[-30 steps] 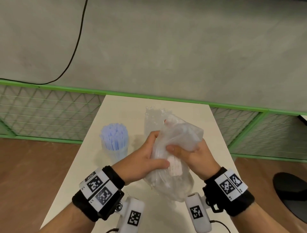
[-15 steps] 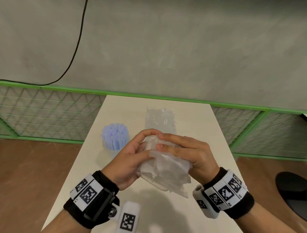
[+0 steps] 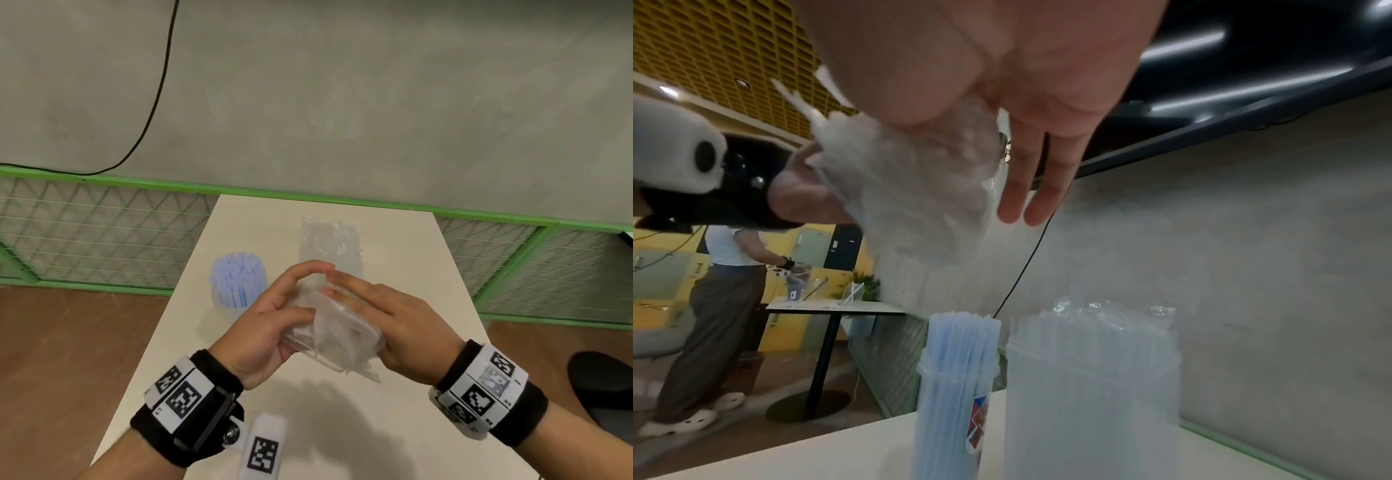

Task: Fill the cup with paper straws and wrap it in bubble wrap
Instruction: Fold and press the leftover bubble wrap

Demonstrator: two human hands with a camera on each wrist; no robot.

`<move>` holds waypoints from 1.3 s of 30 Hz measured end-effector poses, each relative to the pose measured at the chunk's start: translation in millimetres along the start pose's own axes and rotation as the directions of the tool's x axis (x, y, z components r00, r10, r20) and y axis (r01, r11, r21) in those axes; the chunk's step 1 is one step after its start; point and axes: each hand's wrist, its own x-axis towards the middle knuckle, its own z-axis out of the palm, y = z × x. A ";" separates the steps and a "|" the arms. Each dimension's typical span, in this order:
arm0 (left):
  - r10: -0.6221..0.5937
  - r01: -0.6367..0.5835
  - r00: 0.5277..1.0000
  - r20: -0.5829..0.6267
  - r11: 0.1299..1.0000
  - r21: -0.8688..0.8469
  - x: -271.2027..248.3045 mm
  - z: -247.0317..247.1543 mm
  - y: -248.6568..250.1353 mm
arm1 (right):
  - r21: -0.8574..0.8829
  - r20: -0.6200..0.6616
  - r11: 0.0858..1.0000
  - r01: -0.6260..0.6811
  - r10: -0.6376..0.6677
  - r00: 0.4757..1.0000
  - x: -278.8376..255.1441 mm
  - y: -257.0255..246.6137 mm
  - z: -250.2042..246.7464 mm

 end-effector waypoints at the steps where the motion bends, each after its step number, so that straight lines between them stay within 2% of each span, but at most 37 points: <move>1: -0.003 0.003 1.000 -0.002 1.000 0.020 2.0 3.4 1.9 | 0.010 -0.037 0.999 -0.033 0.033 0.999 1.5 0.9 2.7; 4: -0.032 0.030 0.999 0.032 0.999 0.041 5.6 9.2 4.6 | 0.105 -0.178 0.991 -0.087 0.104 0.978 7.4 3.5 3.6; 6: -0.041 0.042 0.998 0.057 0.999 -0.016 5.6 11.3 5.7 | 0.046 -0.259 0.994 -0.099 0.108 0.960 14.0 3.6 0.6; 8: -0.038 0.038 0.999 0.010 0.999 -0.016 6.4 14.2 4.3 | 0.028 -0.270 0.996 -0.086 0.091 0.959 17.4 3.6 -1.0; 10: -0.012 0.017 0.998 -0.060 0.997 0.076 8.1 16.3 -1.2 | 0.125 -0.205 0.990 -0.067 0.092 0.974 18.6 5.5 -5.2; 12: 0.025 -0.012 0.996 -0.080 0.987 0.162 9.0 16.4 -6.7 | 0.266 -0.097 0.958 -0.107 0.137 0.986 19.1 9.0 -12.4; 18: 0.058 -0.041 0.995 -0.078 0.976 0.214 10.4 7.8 -6.5 | 0.527 0.155 0.819 -0.227 0.170 0.973 22.1 3.9 -32.7; 20: 0.103 -0.063 0.984 -0.147 0.964 0.258 11.8 -3.1 -5.2 | 0.628 0.270 0.704 -0.332 0.203 0.941 18.3 6.4 -38.6; 22: 0.194 -0.100 0.961 -0.199 0.910 0.402 13.2 -13.2 -4.0 | 0.709 0.349 0.545 -0.448 0.281 0.894 16.4 6.1 -36.7; 24: 0.305 -0.131 0.932 -0.195 0.785 0.605 15.1 -17.2 -4.8 | 0.723 0.300 0.458 -0.518 0.467 0.832 20.0 1.8 -22.3; 25: 0.350 -0.147 0.921 -0.173 0.721 0.677 15.9 -16.0 -5.2 | 0.706 0.223 0.470 -0.530 0.562 0.796 25.0 -0.2 -12.7; 27: 0.394 -0.184 0.908 -0.139 0.676 0.713 17.1 -10.7 -6.4 | 0.647 0.063 0.554 -0.525 0.647 0.760 34.0 -3.8 5.1; 30: 0.382 -0.256 0.917 -0.115 0.784 0.565 18.2 -6.7 -6.7 | 0.627 -0.055 0.630 -0.458 0.623 0.781 41.5 -5.0 14.1; 33: 0.342 -0.280 0.932 -0.123 0.891 0.357 15.5 -5.5 -1.6 | 0.619 0.017 0.675 -0.402 0.499 0.866 45.5 0.5 9.0; 35: 0.240 -0.210 0.961 -0.137 0.957 0.203 14.7 -4.0 1.1 | 0.576 0.050 0.735 -0.357 0.404 0.913 48.0 5.3 6.2; 37: 0.213 -0.174 0.964 -0.159 0.958 0.229 15.2 -6.6 0.0 | 0.506 0.066 0.795 -0.334 0.350 0.934 50.9 9.0 6.4; 39: 0.289 -0.192 0.934 -0.210 0.902 0.386 16.6 -10.8 -2.7 | 0.491 0.110 0.781 -0.386 0.384 0.917 53.9 10.0 8.0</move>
